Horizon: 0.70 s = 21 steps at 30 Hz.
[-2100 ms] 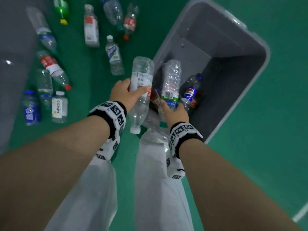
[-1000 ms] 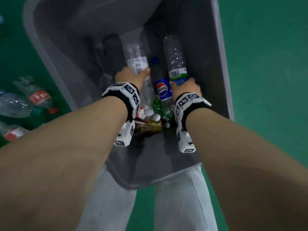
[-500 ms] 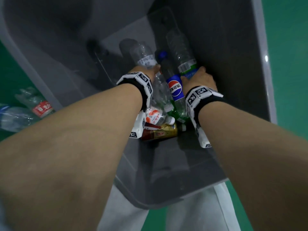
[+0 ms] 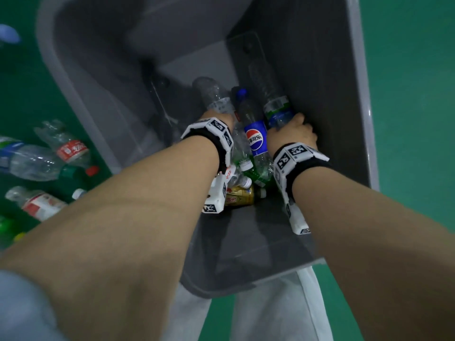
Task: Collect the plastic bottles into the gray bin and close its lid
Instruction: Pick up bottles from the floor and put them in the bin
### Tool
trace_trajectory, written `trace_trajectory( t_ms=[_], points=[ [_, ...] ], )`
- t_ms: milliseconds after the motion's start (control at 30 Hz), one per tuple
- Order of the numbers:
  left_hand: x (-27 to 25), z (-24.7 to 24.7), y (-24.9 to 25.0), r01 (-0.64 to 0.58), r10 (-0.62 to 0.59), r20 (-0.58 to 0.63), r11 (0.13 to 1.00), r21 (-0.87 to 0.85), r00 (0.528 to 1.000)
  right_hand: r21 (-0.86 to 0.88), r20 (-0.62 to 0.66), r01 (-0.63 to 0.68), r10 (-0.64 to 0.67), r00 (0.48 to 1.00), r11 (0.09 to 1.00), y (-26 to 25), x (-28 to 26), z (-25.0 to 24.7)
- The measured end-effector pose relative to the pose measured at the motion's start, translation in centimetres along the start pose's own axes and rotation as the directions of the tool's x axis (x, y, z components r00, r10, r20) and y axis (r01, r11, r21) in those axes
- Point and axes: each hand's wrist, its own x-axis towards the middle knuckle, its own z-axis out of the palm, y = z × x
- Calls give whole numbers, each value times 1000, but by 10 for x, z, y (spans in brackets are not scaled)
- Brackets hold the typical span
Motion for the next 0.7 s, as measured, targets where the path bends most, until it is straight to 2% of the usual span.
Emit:
trace_trajectory(
  t_ms=[133,233,367,500,700],
  points=[
    [-31,-15,3,-2,13,46,972,-235,999,-11,-28,43,-43,999,999,-11,-36,-23],
    [-64,-29,-2,-26,23,-12,897,-440,1000,26,62,135,-137,989,990,-24,-65,-40],
    [-111,-54,-23,-80,31,-94,812,-579,995,20,201,330,-327,923,944,-44,-111,-51],
    [-141,-84,-53,-121,12,-158,699,-705,987,30,230,480,-474,850,877,-61,-159,-48],
    [-168,-136,-120,-107,-136,-229,588,-802,964,58,286,569,-560,778,820,-90,-221,-26]
  ],
)
